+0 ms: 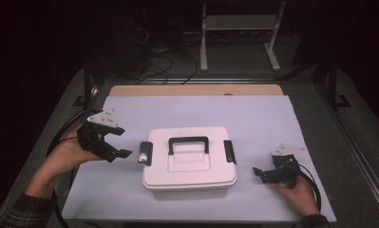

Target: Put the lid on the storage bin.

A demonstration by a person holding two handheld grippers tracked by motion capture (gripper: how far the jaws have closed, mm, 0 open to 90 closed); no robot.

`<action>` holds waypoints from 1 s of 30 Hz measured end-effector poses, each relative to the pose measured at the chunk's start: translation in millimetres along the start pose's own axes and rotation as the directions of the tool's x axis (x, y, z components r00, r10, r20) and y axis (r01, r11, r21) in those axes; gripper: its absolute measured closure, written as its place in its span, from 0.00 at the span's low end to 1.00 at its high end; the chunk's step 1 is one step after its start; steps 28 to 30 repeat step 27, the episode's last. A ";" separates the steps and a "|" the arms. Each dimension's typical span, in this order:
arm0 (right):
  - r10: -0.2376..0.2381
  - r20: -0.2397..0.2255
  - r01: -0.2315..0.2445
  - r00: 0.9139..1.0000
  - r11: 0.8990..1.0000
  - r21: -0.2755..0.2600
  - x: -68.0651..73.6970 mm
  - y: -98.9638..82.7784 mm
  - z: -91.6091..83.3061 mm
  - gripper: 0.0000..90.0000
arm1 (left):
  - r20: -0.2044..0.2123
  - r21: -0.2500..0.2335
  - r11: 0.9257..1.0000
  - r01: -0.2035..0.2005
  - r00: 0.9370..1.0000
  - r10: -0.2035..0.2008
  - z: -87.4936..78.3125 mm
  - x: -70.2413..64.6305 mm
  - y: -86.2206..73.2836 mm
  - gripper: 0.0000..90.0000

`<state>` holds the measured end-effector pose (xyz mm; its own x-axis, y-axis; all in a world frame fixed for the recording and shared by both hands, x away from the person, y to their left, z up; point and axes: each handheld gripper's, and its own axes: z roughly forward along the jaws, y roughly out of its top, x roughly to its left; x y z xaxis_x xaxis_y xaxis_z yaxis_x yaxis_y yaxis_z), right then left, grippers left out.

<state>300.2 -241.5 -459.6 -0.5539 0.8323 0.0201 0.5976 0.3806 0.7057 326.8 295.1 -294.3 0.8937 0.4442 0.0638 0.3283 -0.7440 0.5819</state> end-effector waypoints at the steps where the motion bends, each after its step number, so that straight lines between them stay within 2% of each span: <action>1: 0.000 0.000 0.000 1.000 1.000 0.000 0.0 0.0 0.0 0.07 | -0.013 0.006 1.000 0.011 1.000 -0.011 2.4 0.0 -5.4 0.20; 5: 0.000 0.000 0.000 1.000 1.000 0.000 -0.1 0.0 0.0 0.07 | -0.065 0.019 0.999 0.047 0.997 -0.045 15.0 0.0 -28.1 0.20; 10: 0.000 -0.001 0.000 1.000 1.000 0.000 -0.2 0.0 0.0 0.07 | -0.099 0.018 0.995 0.094 0.991 -0.092 33.0 -2.5 -52.4 0.20; 15: 0.001 0.000 -0.001 1.000 1.000 0.001 -0.1 0.0 0.0 0.07 | -0.135 -0.012 0.989 0.144 0.980 -0.144 47.5 -4.1 -72.3 0.20; 22: 0.002 -0.001 -0.002 1.000 1.000 0.000 -0.2 0.1 0.0 0.07 | -0.179 -0.026 0.986 0.165 0.970 -0.167 62.2 -7.0 -91.0 0.18; 27: 0.001 -0.001 -0.001 1.000 1.000 -0.001 -0.3 0.0 0.0 0.07 | -0.181 -0.018 0.983 0.183 0.966 -0.184 73.7 -10.0 -101.9 0.17; 30: 0.001 -0.001 -0.001 1.000 1.000 -0.001 -0.3 0.0 0.0 0.07 | -0.181 -0.018 0.983 0.183 0.966 -0.184 73.7 -10.0 -101.9 0.17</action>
